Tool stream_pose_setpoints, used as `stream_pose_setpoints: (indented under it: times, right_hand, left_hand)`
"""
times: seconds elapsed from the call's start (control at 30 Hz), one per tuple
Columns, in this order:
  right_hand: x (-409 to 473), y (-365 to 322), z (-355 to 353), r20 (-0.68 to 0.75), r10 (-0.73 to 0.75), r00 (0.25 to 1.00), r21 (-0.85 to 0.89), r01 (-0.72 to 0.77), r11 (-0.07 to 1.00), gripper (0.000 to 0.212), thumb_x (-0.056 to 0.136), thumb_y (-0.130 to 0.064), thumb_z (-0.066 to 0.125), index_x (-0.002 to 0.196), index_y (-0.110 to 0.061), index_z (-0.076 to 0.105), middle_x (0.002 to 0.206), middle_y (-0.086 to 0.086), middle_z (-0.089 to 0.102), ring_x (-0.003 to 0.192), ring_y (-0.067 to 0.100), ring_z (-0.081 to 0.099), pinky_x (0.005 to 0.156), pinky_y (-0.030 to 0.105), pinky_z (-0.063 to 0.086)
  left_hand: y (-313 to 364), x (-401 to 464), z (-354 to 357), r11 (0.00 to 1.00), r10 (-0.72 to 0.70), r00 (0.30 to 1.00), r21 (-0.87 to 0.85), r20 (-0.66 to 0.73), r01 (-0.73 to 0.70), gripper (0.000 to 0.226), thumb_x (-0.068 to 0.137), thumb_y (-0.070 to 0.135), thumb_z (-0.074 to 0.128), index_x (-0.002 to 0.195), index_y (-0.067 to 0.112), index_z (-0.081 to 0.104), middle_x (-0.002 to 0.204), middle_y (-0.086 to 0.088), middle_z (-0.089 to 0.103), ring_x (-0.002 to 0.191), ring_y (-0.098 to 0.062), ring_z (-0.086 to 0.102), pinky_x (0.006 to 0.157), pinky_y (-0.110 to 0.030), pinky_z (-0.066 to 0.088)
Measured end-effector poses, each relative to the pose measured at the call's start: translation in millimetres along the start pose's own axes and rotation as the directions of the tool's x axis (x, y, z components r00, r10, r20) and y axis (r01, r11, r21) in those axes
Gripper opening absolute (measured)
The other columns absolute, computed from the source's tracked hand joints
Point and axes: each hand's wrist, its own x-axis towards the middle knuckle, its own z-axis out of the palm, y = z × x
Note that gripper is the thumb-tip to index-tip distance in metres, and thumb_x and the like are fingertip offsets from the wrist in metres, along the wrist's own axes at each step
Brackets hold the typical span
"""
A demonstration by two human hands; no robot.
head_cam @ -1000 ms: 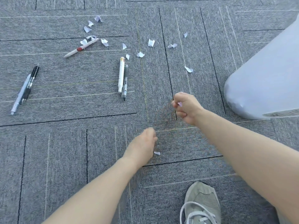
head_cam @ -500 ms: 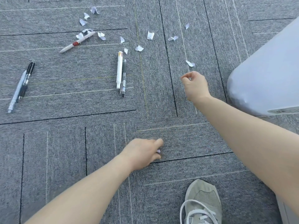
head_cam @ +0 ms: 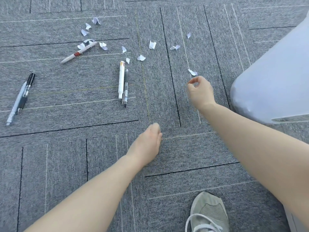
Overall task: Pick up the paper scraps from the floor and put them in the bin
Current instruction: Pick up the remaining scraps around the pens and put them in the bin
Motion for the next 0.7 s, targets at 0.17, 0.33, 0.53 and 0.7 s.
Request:
stream_pose_setpoints:
  times: [0.17, 0.33, 0.53, 0.7]
  right_hand:
    - [36, -10, -9, -0.057, -0.026, 0.998, -0.170, 0.016, 0.985, 0.028, 0.095, -0.029, 0.053, 0.122, -0.020, 0.049, 0.091, 0.002, 0.062, 0.063, 0.015, 0.056, 0.052, 0.026, 0.042]
    - [66, -15, 0, -0.068, -0.038, 0.997, -0.518, -0.002, 0.856, 0.031, 0.099, -0.040, 0.044, 0.111, -0.012, 0.046, 0.092, 0.008, 0.062, 0.083, 0.030, 0.058, 0.069, 0.039, 0.044]
    - [76, -21, -3, 0.143, -0.054, 0.988, -0.394, 0.107, 0.913, 0.021, 0.103, -0.021, 0.036, 0.099, -0.005, 0.049, 0.090, 0.015, 0.062, 0.075, 0.029, 0.059, 0.060, 0.036, 0.047]
    - [76, -52, -26, 0.225, 0.210, 0.951, 0.226, -0.261, 0.939, 0.014, 0.098, -0.017, 0.047, 0.091, -0.010, 0.057, 0.082, 0.006, 0.064, 0.046, 0.006, 0.049, 0.039, 0.019, 0.039]
  left_hand:
    - [15, 48, -26, 0.970, -0.138, 0.972, -0.222, -0.192, 0.094, 0.008, 0.100, 0.015, 0.034, 0.095, 0.017, 0.040, 0.073, -0.004, 0.057, 0.058, -0.016, 0.050, 0.048, -0.031, 0.042]
    - [9, 93, -48, 0.940, -0.263, 0.926, -0.288, -0.272, 0.182, 0.027, 0.093, 0.002, 0.032, 0.084, 0.019, 0.051, 0.069, 0.002, 0.053, 0.060, -0.018, 0.048, 0.051, -0.030, 0.034]
    - [10, 120, -99, 0.899, -0.401, 0.860, -0.315, -0.315, 0.304, 0.027, 0.089, 0.006, 0.033, 0.075, 0.017, 0.053, 0.058, 0.001, 0.048, 0.055, -0.019, 0.042, 0.052, -0.030, 0.029]
    - [17, 125, -141, 0.918, -0.397, 0.857, -0.137, -0.328, 0.373, 0.022, 0.095, 0.019, 0.035, 0.088, 0.020, 0.056, 0.078, -0.001, 0.061, 0.058, -0.016, 0.051, 0.050, -0.026, 0.035]
